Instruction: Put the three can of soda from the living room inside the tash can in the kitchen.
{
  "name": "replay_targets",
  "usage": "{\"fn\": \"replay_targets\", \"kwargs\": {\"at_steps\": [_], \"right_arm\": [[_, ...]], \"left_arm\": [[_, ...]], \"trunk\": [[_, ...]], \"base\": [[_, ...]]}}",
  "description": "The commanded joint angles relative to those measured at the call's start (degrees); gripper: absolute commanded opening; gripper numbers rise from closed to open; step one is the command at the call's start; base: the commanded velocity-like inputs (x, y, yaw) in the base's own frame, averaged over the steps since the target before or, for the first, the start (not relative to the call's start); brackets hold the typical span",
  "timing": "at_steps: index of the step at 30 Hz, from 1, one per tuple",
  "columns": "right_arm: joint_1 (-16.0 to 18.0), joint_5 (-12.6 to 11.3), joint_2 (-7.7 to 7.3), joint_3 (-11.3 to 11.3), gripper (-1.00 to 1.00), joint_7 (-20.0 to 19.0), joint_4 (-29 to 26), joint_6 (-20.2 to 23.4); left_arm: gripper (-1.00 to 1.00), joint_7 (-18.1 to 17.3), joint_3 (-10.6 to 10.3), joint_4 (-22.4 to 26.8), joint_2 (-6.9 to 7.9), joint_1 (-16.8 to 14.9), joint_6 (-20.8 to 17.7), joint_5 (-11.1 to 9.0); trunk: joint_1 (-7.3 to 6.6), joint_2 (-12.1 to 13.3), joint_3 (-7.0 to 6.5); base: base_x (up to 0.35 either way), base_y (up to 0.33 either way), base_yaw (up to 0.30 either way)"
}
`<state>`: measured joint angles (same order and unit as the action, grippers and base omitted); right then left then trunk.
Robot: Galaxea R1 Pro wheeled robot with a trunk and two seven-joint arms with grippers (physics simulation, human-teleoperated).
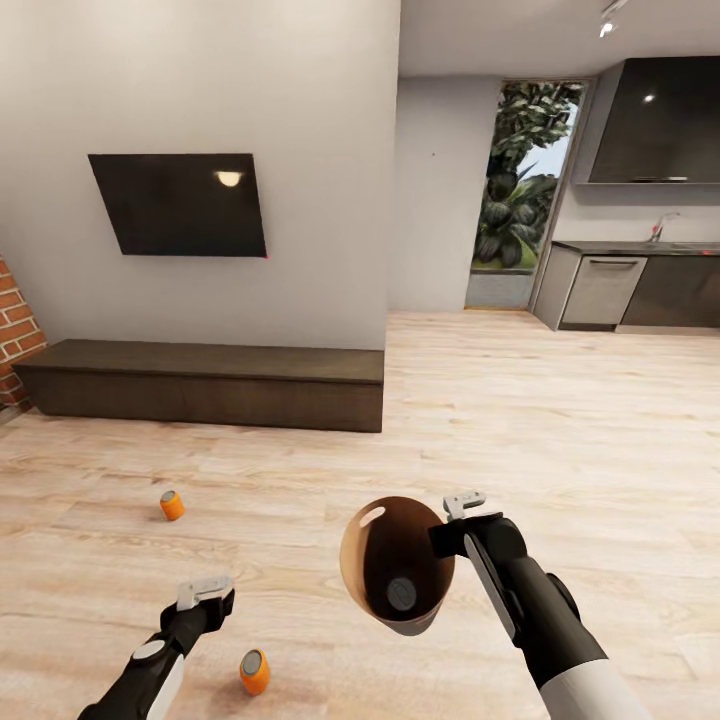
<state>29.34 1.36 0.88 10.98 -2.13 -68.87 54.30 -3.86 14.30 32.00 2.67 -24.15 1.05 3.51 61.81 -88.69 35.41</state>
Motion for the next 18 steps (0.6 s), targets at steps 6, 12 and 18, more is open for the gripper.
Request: {"fn": "replay_targets", "kwargs": {"at_steps": [6,12,18], "right_arm": [[0.0,-0.7,0.00,0.0,-1.00,-0.2,0.0,0.0],[0.0,-0.7,0.00,0.0,-1.00,-0.2,-0.1,0.0],[0.0,-0.7,0.00,0.0,-1.00,-0.2,-0.5,0.0]], "left_arm": [[1.00,0.1,-0.1,-0.7,-0.03,0.0,2.1,0.1],[1.00,0.1,-0.1,-0.8,-0.03,0.0,4.1,0.1],[1.00,0.1,-0.1,-0.8,-0.03,0.0,4.3,0.1]], "trunk": [[0.00,0.0,-0.01],[0.00,0.0,-0.01],[0.00,0.0,-0.01]], "base": [[0.000,0.000,0.000],[0.074,0.000,0.000],[0.089,0.000,0.000]]}}
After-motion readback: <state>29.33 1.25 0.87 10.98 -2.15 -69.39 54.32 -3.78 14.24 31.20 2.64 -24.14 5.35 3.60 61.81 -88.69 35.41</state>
